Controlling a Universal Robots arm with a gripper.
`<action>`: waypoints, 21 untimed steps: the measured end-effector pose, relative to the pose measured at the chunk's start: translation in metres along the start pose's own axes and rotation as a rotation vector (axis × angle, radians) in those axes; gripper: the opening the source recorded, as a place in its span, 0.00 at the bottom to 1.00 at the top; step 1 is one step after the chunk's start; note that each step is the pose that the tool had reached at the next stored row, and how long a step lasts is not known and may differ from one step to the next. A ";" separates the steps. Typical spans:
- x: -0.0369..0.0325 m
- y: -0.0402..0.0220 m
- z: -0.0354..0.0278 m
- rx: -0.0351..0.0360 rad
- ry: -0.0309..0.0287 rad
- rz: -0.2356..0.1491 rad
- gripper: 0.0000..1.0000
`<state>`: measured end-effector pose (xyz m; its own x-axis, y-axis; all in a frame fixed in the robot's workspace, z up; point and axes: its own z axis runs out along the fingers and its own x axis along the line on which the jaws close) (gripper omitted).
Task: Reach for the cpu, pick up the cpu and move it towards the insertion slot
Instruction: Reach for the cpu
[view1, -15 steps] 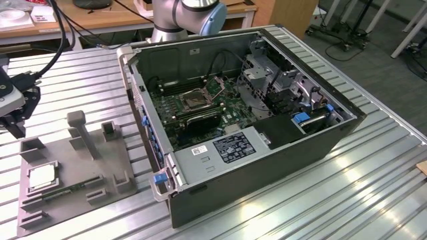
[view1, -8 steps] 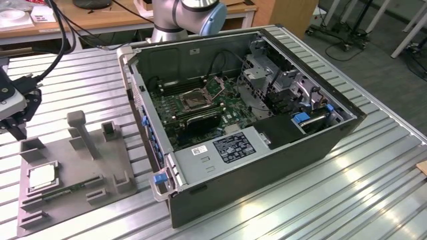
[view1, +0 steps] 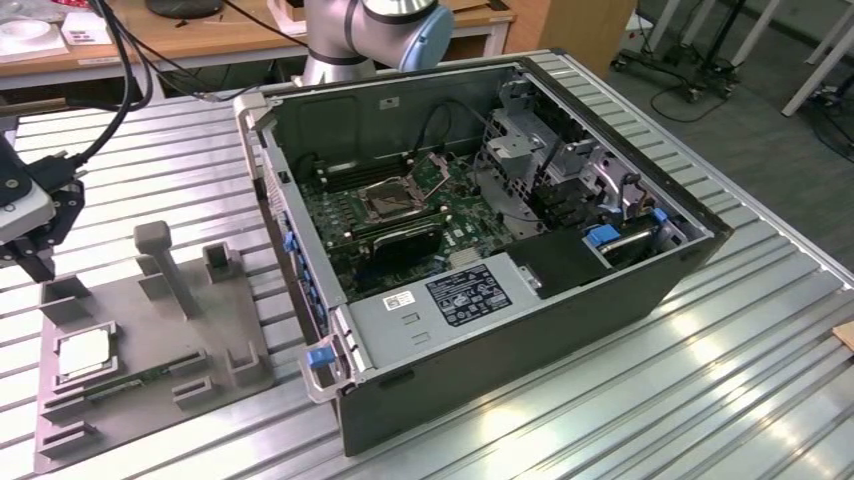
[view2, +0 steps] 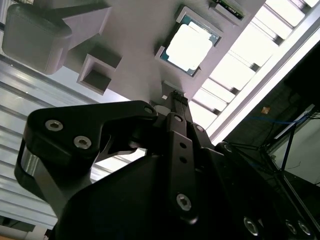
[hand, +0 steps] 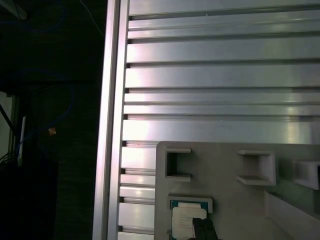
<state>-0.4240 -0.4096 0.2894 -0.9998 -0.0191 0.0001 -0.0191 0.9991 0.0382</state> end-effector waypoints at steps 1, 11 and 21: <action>0.0000 0.0000 0.0001 0.0000 -0.0001 0.000 0.11; 0.0011 -0.0024 0.0051 0.0000 -0.0023 0.000 0.11; 0.0021 -0.0057 0.0073 0.0001 -0.0028 0.000 0.11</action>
<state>-0.4261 -0.4151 0.2819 -0.9998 -0.0191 -0.0027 -0.0192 0.9991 0.0381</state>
